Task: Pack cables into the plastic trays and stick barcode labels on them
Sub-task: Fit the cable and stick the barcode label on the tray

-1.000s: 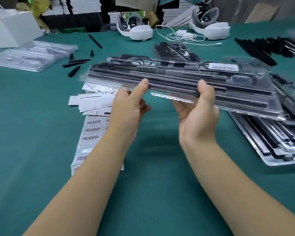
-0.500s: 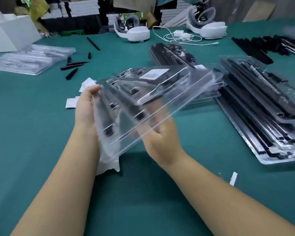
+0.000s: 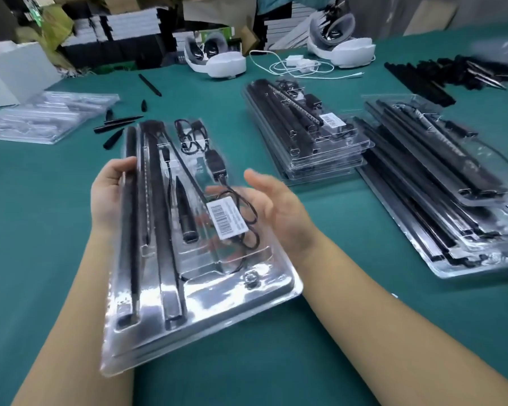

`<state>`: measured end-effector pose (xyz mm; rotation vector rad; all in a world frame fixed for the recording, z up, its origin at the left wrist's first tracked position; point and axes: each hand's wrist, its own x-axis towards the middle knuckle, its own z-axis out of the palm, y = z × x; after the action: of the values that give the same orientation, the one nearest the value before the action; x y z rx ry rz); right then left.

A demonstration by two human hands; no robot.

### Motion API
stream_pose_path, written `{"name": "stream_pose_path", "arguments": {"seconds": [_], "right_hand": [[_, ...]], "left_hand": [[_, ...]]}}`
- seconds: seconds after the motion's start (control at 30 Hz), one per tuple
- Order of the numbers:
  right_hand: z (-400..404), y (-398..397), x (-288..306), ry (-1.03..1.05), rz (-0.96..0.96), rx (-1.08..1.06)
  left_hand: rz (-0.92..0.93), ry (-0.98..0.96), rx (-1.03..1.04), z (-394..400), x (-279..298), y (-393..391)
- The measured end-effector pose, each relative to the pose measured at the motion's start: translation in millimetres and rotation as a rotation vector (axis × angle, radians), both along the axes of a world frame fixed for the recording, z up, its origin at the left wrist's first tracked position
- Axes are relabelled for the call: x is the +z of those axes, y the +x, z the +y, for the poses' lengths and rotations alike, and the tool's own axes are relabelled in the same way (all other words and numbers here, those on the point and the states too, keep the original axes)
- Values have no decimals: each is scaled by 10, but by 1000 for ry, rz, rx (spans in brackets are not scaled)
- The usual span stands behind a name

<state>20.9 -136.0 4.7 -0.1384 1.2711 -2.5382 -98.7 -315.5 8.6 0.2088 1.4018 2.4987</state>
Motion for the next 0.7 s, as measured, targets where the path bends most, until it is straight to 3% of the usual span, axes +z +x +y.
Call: {"name": "stream_pose_path", "arguments": {"seconds": [0.2,0.33,0.43,0.7], "right_hand": [[80,32,45,43,37,-67],[123,43,45,114,100,-113],[152,26,58,17,111,-129],[393,-70,44,-11,96,-394]], "left_hand": [[-93,-3,-96,122,35,115],[-188,308,-496,174,112,239],[-92,121,-358,223,125,245],[43,-164,-439,377,88,338]]}}
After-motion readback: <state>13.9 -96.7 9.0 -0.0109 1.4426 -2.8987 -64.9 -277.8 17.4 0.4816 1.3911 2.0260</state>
